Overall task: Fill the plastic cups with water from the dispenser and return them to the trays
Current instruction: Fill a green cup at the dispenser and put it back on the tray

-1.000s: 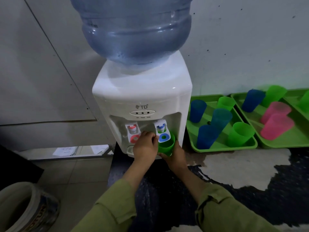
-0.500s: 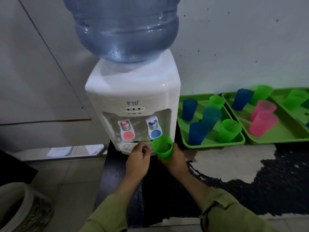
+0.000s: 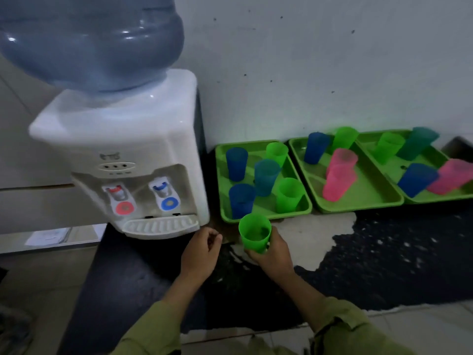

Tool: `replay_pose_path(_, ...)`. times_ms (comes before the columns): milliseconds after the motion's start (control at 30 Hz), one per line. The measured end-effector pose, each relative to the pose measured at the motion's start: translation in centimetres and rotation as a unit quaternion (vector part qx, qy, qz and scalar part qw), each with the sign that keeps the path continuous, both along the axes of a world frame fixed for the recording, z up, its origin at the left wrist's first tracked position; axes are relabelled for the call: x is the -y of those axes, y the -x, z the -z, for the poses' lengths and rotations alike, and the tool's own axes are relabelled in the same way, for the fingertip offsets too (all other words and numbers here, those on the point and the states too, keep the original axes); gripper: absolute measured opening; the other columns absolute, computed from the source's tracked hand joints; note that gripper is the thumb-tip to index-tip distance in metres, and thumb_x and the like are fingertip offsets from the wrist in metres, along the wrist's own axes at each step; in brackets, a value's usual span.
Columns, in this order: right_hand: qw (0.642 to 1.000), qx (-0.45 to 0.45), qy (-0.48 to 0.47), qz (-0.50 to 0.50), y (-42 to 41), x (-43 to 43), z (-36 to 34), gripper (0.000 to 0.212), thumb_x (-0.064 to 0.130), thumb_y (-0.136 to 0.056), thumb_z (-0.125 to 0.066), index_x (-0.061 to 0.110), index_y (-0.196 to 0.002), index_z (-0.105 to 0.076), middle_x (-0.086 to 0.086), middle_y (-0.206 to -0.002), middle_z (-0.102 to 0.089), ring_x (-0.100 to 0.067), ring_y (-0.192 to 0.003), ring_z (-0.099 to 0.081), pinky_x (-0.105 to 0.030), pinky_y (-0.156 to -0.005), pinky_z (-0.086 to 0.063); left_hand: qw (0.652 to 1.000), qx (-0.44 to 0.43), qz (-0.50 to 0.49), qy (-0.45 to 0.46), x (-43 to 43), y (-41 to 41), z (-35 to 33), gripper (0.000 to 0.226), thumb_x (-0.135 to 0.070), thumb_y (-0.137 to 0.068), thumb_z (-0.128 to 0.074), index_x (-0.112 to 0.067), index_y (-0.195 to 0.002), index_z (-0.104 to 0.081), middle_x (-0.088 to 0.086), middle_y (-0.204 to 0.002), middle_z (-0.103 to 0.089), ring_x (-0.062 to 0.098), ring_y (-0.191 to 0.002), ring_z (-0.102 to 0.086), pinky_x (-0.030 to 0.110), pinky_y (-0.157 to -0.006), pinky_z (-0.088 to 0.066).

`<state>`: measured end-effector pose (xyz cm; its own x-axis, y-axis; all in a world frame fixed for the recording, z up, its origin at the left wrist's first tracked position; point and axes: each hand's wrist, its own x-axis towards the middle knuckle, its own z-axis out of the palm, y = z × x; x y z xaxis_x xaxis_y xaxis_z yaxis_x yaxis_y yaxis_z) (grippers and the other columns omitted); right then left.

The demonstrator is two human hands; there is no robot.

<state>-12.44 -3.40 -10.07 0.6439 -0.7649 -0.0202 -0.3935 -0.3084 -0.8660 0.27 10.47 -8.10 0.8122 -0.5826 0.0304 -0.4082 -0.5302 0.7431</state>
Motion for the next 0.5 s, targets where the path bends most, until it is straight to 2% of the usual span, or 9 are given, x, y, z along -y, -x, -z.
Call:
replay_pose_path(200, 1.000, -0.014, 0.002, 0.012, 7.3, 8.2, 0.2, 0.057, 0.037, -0.059, -0.080, 0.021, -0.106, -0.052, -0.001, -0.098, -0.066, -0.020, -0.091, -0.063, -0.032, -0.074, -0.051, 0.999, 0.019, 0.039, -0.025, 7.6, 7.0, 0.1, 0.007, -0.032, -0.089, -0.055, -0.025, -0.091, -0.055, -0.006, -0.091, -0.062, 0.014, -0.086, -0.059, 0.032, -0.073, -0.050)
replay_pose_path(367, 0.998, -0.032, 0.025, 0.043, 13.0, 15.3, 0.1, 0.060, 0.031, -0.056, -0.082, 0.017, -0.106, -0.052, -0.005, -0.097, -0.066, -0.024, -0.091, -0.063, -0.024, -0.069, -0.042, 0.995, 0.052, 0.078, -0.020, 14.8, 12.1, -0.4, 0.011, -0.029, -0.089, -0.055, -0.020, -0.095, -0.056, -0.005, -0.097, -0.062, 0.013, -0.091, -0.058, 0.030, -0.074, -0.047)
replay_pose_path(500, 0.997, -0.018, 0.042, 0.068, 16.7, 20.5, -0.7, 0.053, 0.032, -0.057, -0.083, 0.027, -0.094, -0.045, 0.007, -0.085, -0.057, -0.020, -0.086, -0.062, -0.021, -0.065, -0.038, 0.990, 0.077, 0.122, -0.012, 20.5, 15.3, -1.1, 0.017, -0.029, -0.089, -0.055, -0.017, -0.102, -0.058, -0.002, -0.104, -0.059, 0.016, -0.100, -0.054, 0.033, -0.082, -0.046)
